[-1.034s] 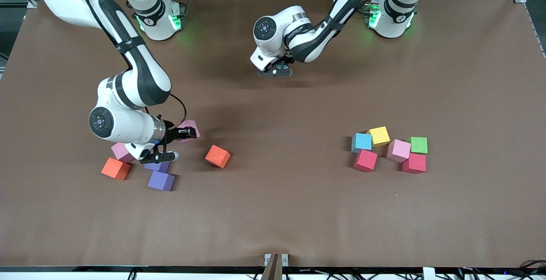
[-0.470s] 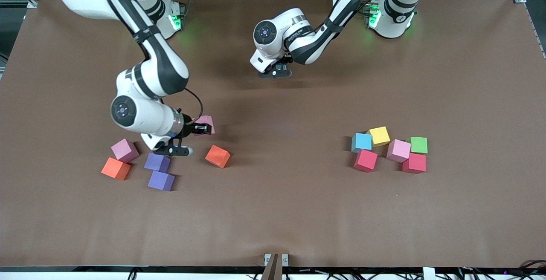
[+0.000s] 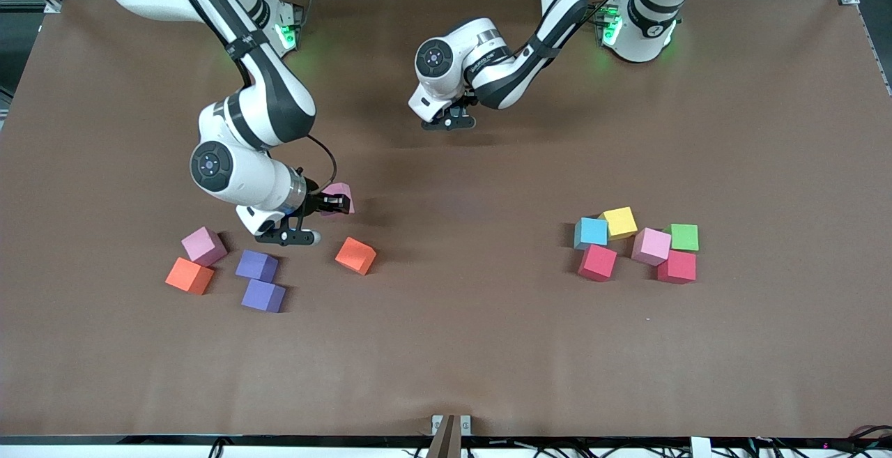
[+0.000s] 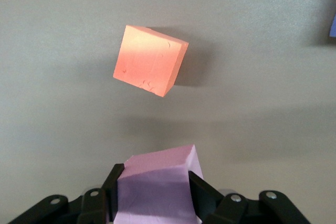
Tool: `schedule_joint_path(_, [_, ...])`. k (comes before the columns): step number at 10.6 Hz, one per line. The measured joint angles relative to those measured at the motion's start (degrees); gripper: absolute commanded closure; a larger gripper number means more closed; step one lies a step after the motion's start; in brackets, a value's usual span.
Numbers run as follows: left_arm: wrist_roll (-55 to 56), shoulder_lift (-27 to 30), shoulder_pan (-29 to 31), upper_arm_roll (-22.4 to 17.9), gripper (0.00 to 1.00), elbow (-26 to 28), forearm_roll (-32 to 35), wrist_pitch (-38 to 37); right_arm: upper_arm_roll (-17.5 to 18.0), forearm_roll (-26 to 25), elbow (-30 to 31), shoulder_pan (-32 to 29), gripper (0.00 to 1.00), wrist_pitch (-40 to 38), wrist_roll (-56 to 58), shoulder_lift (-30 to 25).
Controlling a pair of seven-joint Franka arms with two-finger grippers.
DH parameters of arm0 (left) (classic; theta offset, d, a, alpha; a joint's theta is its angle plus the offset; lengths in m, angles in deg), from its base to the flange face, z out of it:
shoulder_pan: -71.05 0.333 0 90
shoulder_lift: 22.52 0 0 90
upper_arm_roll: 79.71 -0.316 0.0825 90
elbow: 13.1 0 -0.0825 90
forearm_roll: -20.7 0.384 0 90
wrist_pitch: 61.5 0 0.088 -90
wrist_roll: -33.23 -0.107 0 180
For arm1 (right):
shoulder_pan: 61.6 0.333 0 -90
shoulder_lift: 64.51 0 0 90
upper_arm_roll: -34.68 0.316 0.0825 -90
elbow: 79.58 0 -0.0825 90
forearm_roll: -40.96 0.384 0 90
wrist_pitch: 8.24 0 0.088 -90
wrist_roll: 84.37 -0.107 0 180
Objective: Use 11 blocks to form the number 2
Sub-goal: 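Place the cyan cube mid-table with the left gripper while the right gripper lifts pink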
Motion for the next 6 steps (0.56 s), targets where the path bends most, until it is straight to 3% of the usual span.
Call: schedule_joint_path(6, [3.34,0.42,0.99,-0.45,0.0,-0.17,-0.01,-1.21,0.04,0.0,1.37,2.16,0.97,1.27,0.11,-1.95])
